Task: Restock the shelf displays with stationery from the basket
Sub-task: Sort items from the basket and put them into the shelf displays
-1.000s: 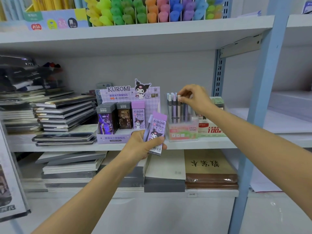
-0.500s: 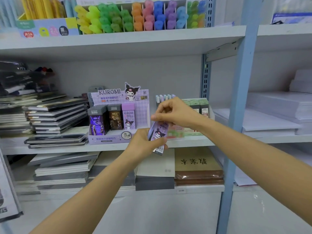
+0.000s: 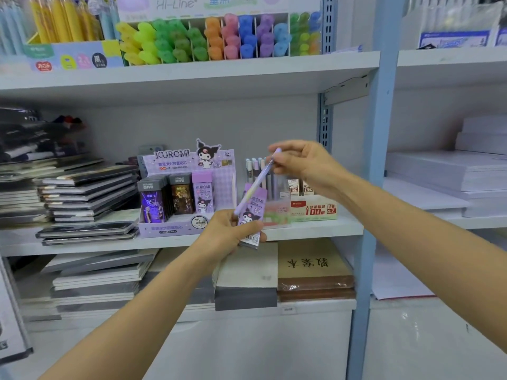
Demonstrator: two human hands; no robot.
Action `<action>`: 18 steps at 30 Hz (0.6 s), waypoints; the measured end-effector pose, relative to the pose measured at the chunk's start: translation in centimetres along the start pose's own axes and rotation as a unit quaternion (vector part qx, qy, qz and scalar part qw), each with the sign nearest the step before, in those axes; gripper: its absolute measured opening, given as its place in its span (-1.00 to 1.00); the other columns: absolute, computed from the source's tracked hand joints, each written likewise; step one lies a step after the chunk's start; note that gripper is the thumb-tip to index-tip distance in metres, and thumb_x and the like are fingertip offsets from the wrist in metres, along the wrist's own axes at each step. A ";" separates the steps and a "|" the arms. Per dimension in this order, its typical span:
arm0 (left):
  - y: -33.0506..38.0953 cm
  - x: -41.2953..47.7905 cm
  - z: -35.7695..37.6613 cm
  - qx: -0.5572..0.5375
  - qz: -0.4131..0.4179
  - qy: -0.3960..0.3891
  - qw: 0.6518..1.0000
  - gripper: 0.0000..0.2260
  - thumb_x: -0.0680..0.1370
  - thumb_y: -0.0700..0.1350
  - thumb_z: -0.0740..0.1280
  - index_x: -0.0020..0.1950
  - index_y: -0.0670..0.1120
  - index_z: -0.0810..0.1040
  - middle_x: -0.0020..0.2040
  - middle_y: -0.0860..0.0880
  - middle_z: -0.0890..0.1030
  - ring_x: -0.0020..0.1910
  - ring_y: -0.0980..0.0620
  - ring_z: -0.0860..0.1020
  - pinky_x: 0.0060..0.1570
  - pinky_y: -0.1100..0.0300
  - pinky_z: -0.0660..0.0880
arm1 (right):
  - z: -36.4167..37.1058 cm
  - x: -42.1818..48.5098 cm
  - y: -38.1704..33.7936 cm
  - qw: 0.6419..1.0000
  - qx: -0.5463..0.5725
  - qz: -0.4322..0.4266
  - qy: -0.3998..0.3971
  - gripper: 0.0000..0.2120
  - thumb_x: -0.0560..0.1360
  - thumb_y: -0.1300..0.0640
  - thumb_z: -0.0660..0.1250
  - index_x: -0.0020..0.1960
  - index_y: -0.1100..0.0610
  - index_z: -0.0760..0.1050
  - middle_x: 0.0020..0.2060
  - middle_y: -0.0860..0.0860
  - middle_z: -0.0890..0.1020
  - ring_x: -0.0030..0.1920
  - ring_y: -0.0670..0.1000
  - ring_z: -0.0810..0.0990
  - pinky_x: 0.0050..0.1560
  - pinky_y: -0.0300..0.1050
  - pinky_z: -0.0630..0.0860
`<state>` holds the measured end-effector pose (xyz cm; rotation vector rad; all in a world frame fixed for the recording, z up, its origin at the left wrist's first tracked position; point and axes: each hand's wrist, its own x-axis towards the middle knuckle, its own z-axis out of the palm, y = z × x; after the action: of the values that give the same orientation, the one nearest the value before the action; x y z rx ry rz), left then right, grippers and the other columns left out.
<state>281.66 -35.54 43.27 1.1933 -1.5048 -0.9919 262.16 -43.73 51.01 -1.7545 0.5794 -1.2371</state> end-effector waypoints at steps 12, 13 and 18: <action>-1.6 0.6 -2.0 -0.025 0.016 0.038 0.999 -0.88 0.54 -0.12 0.40 0.03 -0.13 0.62 -0.25 -0.01 0.69 -0.53 0.21 0.42 -0.55 0.36 0.21 | -3.1 4.2 2.2 0.955 -0.247 -0.055 0.153 -0.84 0.57 0.35 0.25 0.12 0.22 0.51 -0.04 0.13 0.63 -0.04 -0.01 0.65 -0.03 -0.26 0.60; -1.7 0.7 -2.1 -0.022 0.017 0.038 0.999 -0.89 0.54 -0.11 0.40 0.02 -0.12 0.62 -0.26 0.00 0.68 -0.52 0.21 0.41 -0.55 0.36 0.21 | -2.7 4.4 2.7 0.951 -0.268 -0.057 0.144 -0.84 0.57 0.34 0.25 0.10 0.20 0.52 -0.06 0.09 0.63 -0.07 -0.07 0.65 -0.07 -0.33 0.58; -1.9 0.7 -2.5 -0.015 0.022 0.032 0.999 -0.88 0.55 -0.11 0.39 0.03 -0.13 0.62 -0.25 -0.02 0.64 -0.54 0.21 0.37 -0.53 0.36 0.21 | -2.1 5.2 3.8 0.941 -0.321 -0.048 0.095 -0.88 0.59 0.29 0.25 0.04 0.12 0.50 -0.10 0.01 0.65 -0.18 -0.24 0.61 -0.19 -0.46 0.48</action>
<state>284.43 -36.69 42.13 1.1560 -1.4548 -0.9354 262.74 -50.40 50.55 -2.2254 1.1190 -1.3908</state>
